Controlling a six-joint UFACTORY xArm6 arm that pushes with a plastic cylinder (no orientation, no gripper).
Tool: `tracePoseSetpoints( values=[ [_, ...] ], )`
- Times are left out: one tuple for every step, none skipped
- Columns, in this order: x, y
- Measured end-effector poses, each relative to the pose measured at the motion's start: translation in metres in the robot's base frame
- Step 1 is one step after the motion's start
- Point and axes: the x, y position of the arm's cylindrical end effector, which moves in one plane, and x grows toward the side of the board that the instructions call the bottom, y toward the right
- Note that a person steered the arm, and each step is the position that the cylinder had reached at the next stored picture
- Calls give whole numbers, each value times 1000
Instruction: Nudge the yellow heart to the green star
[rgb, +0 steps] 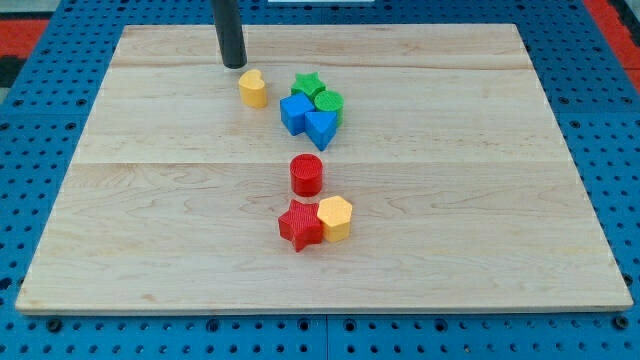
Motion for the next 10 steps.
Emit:
tracePoseSetpoints(
  values=[
    [12, -2],
    [20, 8],
    [21, 38],
    [24, 58],
    [24, 48],
    [24, 11],
    [24, -7],
    [33, -6],
    [50, -4],
    [62, -4]
  ],
)
